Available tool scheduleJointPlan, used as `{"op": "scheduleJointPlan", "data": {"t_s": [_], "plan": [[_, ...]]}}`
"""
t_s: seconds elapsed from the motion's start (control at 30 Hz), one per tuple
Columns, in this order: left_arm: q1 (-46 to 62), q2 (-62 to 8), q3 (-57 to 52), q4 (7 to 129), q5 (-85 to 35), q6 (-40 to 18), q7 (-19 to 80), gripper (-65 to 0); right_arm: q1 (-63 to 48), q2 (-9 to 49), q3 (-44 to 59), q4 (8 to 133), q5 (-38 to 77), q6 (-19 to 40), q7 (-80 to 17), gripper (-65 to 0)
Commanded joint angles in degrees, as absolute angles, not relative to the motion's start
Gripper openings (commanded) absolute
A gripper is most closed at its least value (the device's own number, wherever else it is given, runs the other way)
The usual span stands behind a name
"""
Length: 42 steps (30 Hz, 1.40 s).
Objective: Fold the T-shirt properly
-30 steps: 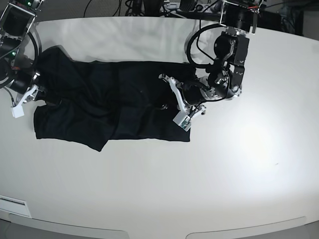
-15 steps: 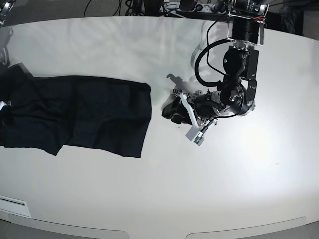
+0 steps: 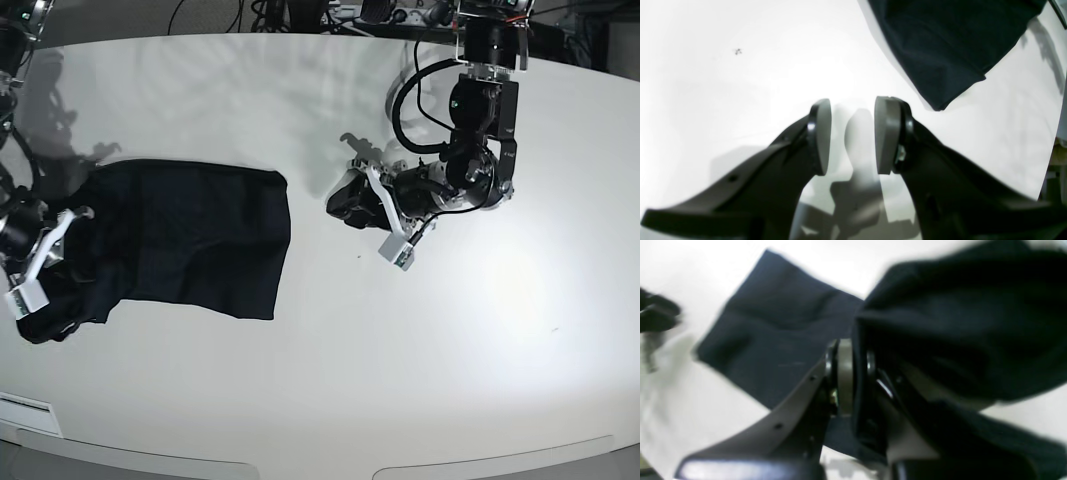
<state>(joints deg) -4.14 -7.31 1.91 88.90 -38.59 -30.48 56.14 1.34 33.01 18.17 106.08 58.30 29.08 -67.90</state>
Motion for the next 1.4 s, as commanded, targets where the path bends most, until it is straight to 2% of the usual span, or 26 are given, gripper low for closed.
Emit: {"op": "scheduleJointPlan", "data": {"t_s": [0.0, 0.23, 0.53, 0.57, 0.67, 0.7, 0.8, 0.83, 0.93, 1.0, 1.07, 1.1, 1.13, 1.23, 1.37], "plan": [[-4.75, -8.01, 1.89, 89.78, -38.44, -30.46, 56.23, -41.0, 2.37, 32.91, 17.41, 106.89, 59.11, 29.67, -66.59, -65.0], [-4.78, -10.81, 1.89, 89.78, -38.63, -30.44, 56.23, -41.0, 2.55, 22.48, 12.21, 106.89, 59.09, 31.38, -66.59, -65.0], [-4.75, -10.74, 1.89, 89.78, -39.77, -30.44, 56.23, -41.0, 2.70, 10.76, 11.51, 106.72, 59.53, 34.96, -65.41, -64.1], [-4.75, -10.76, 1.89, 89.78, -39.79, -30.46, 56.23, -41.0, 2.70, 9.41, 11.07, 106.61, 59.22, 34.98, -64.60, -56.6], [-4.80, -10.76, 1.89, 89.78, -40.10, -30.46, 56.21, -41.0, 2.92, 6.26, 6.33, 105.78, 54.13, 35.03, -57.95, -28.3], [-4.78, -10.76, 1.89, 89.78, -40.25, -30.46, 56.21, -41.0, 3.40, 5.41, 3.84, 105.51, 51.46, 34.96, -55.66, -23.5], [-4.75, -10.79, 1.89, 89.78, -40.58, -30.46, 56.23, -41.0, 6.87, 3.03, -5.30, 105.47, 49.12, 37.28, -54.70, -22.6], [-4.78, -10.79, 1.89, 89.78, -40.58, -30.46, 56.23, -41.0, 8.60, 2.46, -8.56, 105.47, 49.69, 39.97, -55.83, -22.7], [-4.78, -10.79, 1.89, 89.78, -40.51, -30.46, 56.29, -41.1, 15.07, 0.58, -16.05, 105.49, 48.23, 40.00, -62.96, -23.2], [-4.75, -10.79, 1.89, 89.78, -40.42, -30.46, 56.99, -41.9, 18.65, 0.75, -17.56, 105.49, 44.12, 40.00, -64.25, -29.8], [-4.75, -10.79, 1.83, 89.78, -39.66, -30.46, 57.04, -43.0, 21.28, 2.24, -16.60, 105.49, 38.61, 39.53, -60.95, -41.8], [-4.75, -10.81, 1.72, 89.78, -39.35, -30.46, 57.06, -43.0, 22.37, 3.25, -15.38, 105.49, 35.44, 36.99, -58.65, -44.9], [-4.75, -10.83, 1.67, 89.78, -39.20, -30.46, 57.08, -43.0, 23.22, 4.25, -13.63, 105.49, 32.60, 34.00, -57.19, -45.2], [-4.60, -11.46, 1.69, 89.78, -39.33, -30.46, 57.60, -42.9, 23.42, 8.45, -7.22, 105.47, 28.21, 26.79, -56.12, -43.3], [-4.51, -12.88, 1.69, 89.78, -39.35, -30.44, 58.37, -42.9, 18.39, 15.03, 0.54, 104.66, 28.69, 24.84, -56.10, -25.9]]}}
